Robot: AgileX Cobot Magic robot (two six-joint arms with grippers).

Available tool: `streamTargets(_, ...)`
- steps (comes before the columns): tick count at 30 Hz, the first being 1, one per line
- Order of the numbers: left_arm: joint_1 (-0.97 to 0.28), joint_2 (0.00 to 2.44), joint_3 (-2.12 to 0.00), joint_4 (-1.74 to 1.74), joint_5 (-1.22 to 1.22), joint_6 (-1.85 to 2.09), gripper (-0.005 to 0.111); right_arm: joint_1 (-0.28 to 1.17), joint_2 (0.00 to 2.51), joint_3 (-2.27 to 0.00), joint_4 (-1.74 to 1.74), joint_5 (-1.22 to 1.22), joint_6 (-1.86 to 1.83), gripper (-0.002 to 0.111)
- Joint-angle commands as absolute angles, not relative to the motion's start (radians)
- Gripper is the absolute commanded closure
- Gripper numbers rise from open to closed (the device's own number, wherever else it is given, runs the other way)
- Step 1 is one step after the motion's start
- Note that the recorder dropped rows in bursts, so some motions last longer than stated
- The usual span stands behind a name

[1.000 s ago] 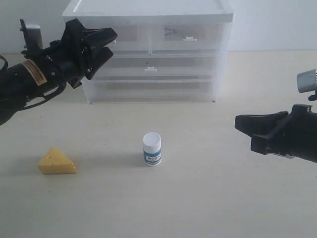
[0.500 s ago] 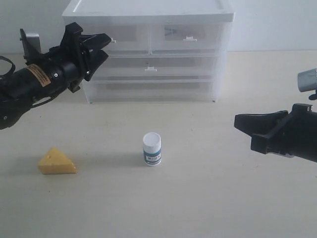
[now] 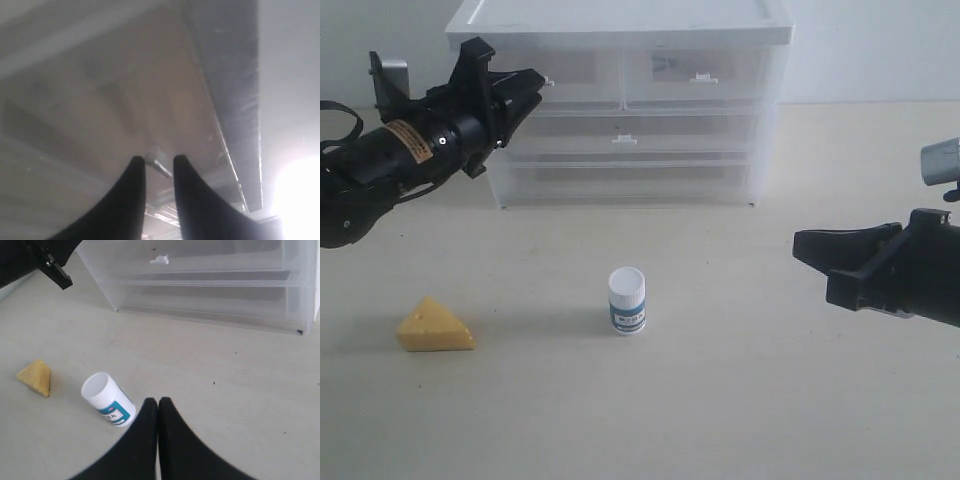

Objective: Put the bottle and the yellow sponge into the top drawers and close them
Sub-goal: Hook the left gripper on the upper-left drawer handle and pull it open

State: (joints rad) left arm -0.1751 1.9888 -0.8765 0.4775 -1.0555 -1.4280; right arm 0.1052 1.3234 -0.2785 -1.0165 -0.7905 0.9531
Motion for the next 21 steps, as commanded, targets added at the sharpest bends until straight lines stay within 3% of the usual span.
streamTargets(1, -0.184, 1.992, -0.881, 0.46, -1.068, -1.421, 0.097, 0.102, 1.323, -0.287, -1.015, -0.802, 0.95, 0.108)
streamTargets(4, -0.184, 1.992, -0.881, 0.46, -1.068, -1.413, 0.103, 0.102, 1.323, -0.287, -1.015, -0.802, 0.95, 0.108)
streamTargets(12, -0.185, 1.983, -0.864, 0.538, -1.135, -1.346, 0.103, 0.102, 1.323, -0.287, -1.008, -0.802, 0.934, 0.108)
streamTargets(21, -0.187, 1.853, -0.575, 0.546, -1.221, -1.227, 0.103, 0.102, 1.323, -0.287, -1.001, -0.802, 0.914, 0.108)
